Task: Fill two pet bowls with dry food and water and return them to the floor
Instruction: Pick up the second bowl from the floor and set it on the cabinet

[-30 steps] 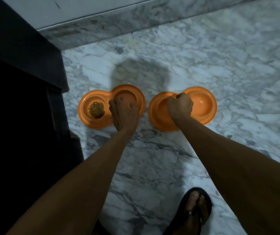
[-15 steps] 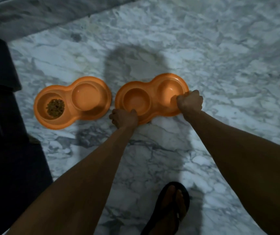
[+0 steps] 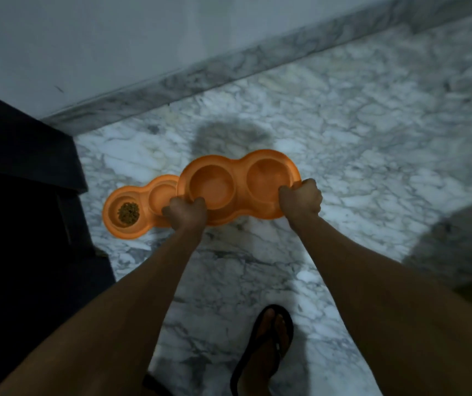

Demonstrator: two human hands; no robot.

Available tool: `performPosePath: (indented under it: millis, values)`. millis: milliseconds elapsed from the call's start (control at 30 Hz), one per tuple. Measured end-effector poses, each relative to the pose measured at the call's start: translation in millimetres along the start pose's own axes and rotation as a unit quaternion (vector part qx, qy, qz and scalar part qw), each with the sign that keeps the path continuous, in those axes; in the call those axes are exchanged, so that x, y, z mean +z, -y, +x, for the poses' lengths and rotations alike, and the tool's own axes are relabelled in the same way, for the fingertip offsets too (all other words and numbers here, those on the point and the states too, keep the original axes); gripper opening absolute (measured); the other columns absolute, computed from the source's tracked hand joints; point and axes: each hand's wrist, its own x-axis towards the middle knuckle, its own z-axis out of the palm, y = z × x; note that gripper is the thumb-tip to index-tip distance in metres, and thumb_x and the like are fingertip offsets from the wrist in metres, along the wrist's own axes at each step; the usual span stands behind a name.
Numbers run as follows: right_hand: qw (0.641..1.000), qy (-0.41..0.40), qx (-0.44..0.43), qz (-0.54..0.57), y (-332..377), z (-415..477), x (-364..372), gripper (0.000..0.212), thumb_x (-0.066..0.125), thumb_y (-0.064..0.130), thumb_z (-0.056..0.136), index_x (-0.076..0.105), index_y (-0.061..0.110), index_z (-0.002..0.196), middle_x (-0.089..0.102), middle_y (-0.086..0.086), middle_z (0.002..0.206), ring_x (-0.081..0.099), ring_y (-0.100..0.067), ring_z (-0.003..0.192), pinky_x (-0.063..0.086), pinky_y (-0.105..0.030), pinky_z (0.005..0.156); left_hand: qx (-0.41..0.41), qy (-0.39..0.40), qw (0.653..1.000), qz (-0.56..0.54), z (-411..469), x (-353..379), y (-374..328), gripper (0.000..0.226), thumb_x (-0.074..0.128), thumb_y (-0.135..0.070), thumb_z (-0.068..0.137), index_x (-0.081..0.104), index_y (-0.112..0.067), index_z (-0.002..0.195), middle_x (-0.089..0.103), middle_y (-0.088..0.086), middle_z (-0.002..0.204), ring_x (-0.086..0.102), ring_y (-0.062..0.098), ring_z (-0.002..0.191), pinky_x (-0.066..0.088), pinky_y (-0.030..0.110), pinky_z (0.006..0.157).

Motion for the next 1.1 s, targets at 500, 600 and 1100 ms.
performPosePath:
  millis: [500,600,1100]
  values:
    - [0.985,0.046,-0.112,0.120,238.5,-330.1,-237.1,0.050,0.066,0.033,0.076,0.050,0.021,0.122,0.051,-0.008,0.123,0.053,-0.026,0.087,0.044,-0.035,0.071,0.069,-0.104,0.982,-0.143,-220.1,-371.8,-193.2,0.052,0.057,-0.048,0.064,0.065,-0.004,0.092,0.064,0.023,0.102,0.065,0.037,0.084,0.058,0.047,0.075]
    - [0.980,0.046,-0.145,0.131,256.0,-390.6,-256.8,0.046,0.068,0.033,0.073,0.053,0.021,0.115,0.056,-0.011,0.119,0.059,-0.030,0.089,0.048,-0.037,0.070,0.085,-0.111,0.972,-0.188,-245.3,-427.6,-187.8,0.039,0.061,-0.046,0.064,0.063,-0.012,0.082,0.065,0.019,0.091,0.066,0.037,0.074,0.059,0.052,0.065]
    - [0.957,0.083,-0.259,0.100,252.7,-695.7,-164.6,0.056,0.072,0.037,0.070,0.053,0.016,0.119,0.059,-0.013,0.116,0.056,-0.033,0.098,0.052,-0.048,0.087,0.041,-0.150,0.937,-0.314,-269.9,-718.8,-27.8,0.034,0.073,-0.030,0.082,0.066,-0.005,0.105,0.065,0.015,0.109,0.063,0.028,0.088,0.054,0.038,0.082]
